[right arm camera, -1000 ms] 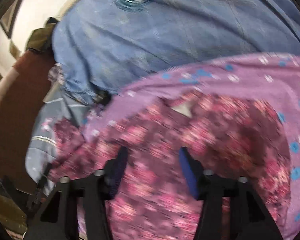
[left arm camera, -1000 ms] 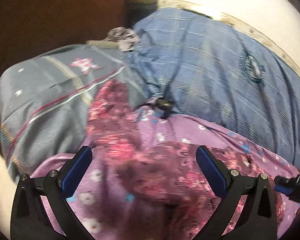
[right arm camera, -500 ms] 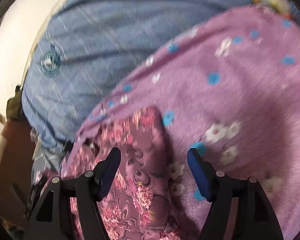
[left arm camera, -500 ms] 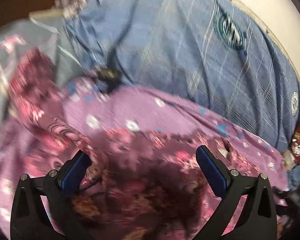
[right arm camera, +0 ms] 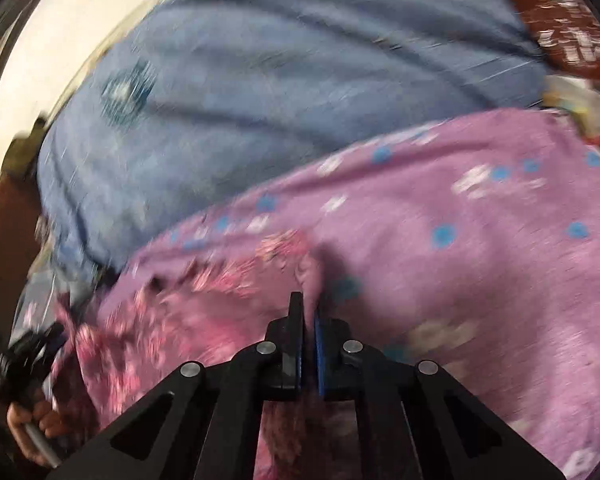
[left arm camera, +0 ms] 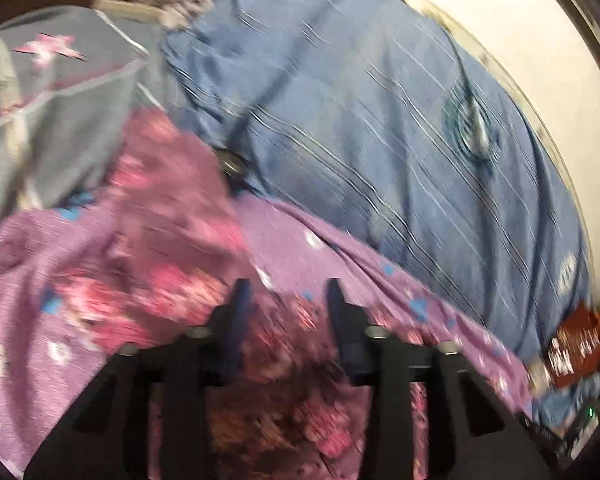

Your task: Fold small clothes

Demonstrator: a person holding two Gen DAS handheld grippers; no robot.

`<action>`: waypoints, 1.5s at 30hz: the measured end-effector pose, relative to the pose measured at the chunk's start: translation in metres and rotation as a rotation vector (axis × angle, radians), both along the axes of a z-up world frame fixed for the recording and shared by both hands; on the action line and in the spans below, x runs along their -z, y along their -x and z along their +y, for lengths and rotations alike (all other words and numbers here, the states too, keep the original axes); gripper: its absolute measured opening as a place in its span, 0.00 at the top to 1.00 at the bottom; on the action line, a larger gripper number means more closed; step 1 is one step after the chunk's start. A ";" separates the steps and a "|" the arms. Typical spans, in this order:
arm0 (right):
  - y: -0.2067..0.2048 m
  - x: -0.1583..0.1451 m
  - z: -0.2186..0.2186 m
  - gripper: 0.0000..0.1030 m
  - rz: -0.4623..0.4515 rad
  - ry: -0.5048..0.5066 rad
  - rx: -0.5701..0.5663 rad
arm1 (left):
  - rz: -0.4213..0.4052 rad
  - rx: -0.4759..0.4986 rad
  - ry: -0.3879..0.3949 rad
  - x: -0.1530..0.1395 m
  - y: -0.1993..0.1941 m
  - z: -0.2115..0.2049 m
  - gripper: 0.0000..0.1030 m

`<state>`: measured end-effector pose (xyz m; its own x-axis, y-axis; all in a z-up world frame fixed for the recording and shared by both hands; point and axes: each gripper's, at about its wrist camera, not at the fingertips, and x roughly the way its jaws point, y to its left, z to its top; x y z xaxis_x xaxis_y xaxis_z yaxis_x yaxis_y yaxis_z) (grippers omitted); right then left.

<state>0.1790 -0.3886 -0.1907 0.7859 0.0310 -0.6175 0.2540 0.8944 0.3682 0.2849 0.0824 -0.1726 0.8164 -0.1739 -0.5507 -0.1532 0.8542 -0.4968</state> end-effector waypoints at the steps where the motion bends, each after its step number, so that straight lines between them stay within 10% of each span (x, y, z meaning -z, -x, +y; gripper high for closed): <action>1: 0.002 -0.001 -0.008 1.00 -0.003 0.015 0.055 | 0.006 -0.017 -0.005 0.001 0.000 0.002 0.40; 3: 0.007 0.001 -0.031 1.00 0.023 0.085 0.187 | 0.029 -0.020 -0.018 0.005 -0.002 0.001 0.40; 8: 0.016 0.007 -0.055 0.86 0.010 -0.142 0.151 | 0.058 0.029 -0.076 0.009 -0.005 -0.014 0.33; 10: 0.012 0.003 -0.036 0.41 -0.008 -0.154 0.071 | 0.043 0.024 -0.118 0.003 -0.002 -0.012 0.33; 11: 0.011 0.001 -0.029 0.37 -0.024 -0.169 0.033 | 0.023 -0.007 -0.136 -0.002 0.004 -0.004 0.33; 20: -0.010 -0.006 0.112 0.40 -0.082 -0.157 -0.402 | -0.044 -0.483 -0.123 -0.012 0.047 0.121 0.20; 27: -0.040 0.052 0.196 0.61 0.162 -0.052 -0.515 | 0.087 -0.325 0.052 0.023 0.016 0.140 0.20; 32: -0.037 0.048 0.191 0.59 0.126 -0.064 -0.529 | 0.208 -0.205 0.208 0.044 -0.026 0.131 0.20; 41: -0.040 0.052 0.189 0.60 0.131 -0.029 -0.573 | 0.455 -0.109 0.111 0.058 -0.118 0.108 0.20; 42: -0.039 0.052 0.190 0.60 0.131 -0.021 -0.576 | 0.462 -0.103 0.091 0.059 -0.125 0.104 0.23; 44: -0.039 0.052 0.190 0.61 0.131 -0.025 -0.582 | 0.443 -0.104 0.027 0.056 -0.132 0.098 0.70; 45: -0.040 0.051 0.187 0.62 0.132 -0.040 -0.580 | 0.457 -0.092 -0.005 0.055 -0.137 0.095 0.75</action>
<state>0.2188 -0.2019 -0.2422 0.5503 0.4572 -0.6987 -0.2257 0.8871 0.4027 0.4220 0.1773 -0.2281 0.5021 -0.1086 -0.8579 -0.4306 0.8289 -0.3569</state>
